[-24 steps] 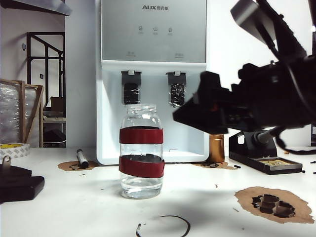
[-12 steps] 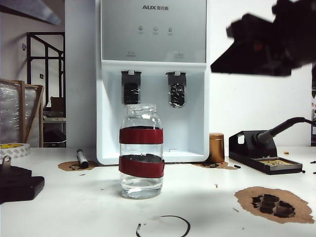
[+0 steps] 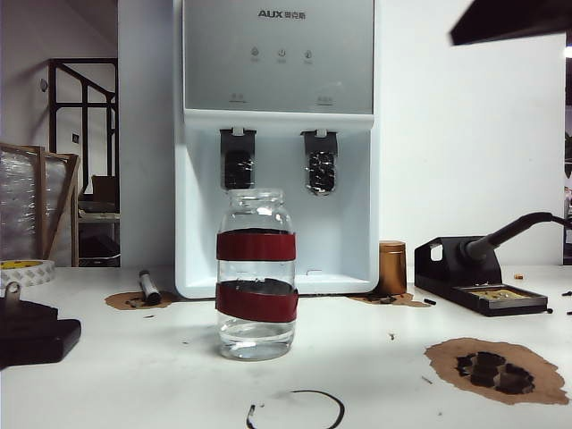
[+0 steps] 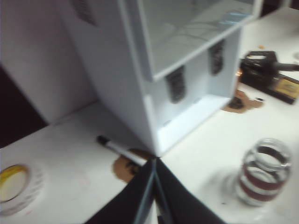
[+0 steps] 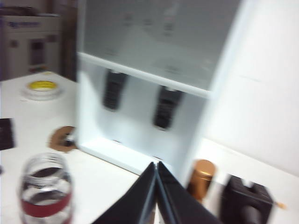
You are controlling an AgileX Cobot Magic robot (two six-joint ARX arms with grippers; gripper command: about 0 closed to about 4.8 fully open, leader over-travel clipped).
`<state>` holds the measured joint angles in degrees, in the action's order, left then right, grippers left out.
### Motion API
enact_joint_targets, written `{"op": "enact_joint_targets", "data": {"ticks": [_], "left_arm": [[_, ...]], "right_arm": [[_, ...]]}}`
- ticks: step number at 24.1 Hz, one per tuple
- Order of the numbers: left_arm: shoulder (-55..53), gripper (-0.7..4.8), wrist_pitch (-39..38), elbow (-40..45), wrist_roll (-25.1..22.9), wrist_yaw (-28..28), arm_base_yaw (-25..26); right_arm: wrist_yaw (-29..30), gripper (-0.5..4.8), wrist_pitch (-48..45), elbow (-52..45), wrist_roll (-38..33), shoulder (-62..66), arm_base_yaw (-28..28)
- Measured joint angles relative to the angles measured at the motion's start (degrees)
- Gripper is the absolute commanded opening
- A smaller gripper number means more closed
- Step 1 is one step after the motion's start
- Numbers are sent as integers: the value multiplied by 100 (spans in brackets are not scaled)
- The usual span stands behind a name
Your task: Pick up the water bottle with two loops of red belts, then reach the front water dispenser and gently press the gray-black baffle horizontally to get a little water.
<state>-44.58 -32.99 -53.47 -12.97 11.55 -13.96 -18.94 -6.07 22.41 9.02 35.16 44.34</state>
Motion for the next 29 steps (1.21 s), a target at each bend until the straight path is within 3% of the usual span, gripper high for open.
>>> {"op": "enact_joint_targets", "data": {"ticks": [6, 9, 12, 16, 24, 26, 29], "left_arm": [[564, -5, -278, 2, 431, -955, 24], [807, -4, -289, 0, 492, -1202, 28], [894, -4, -306, 0, 728, -1757, 31], [984, -5, -378, 0, 894, -2155, 31], [1322, -5, -664, 144, 896, -2275, 31], [1528, -5, -625, 245, 841, -2267, 31], [1937, -5, -302, 557, 693, -1912, 31]], "right_arm": [[-933, -3, 516, 114, 2, -643, 0], [-1008, -3, 669, 114, 2, -835, 0], [-1696, -3, 1084, 162, -109, -844, 0], [-2181, -3, 1235, 254, -245, -844, 0], [-2116, -3, 1759, 761, -101, -1169, 0], [-1663, -3, 2114, 772, -15, -1451, 0], [-426, -3, 2632, 772, 37, -1969, 0]]}}
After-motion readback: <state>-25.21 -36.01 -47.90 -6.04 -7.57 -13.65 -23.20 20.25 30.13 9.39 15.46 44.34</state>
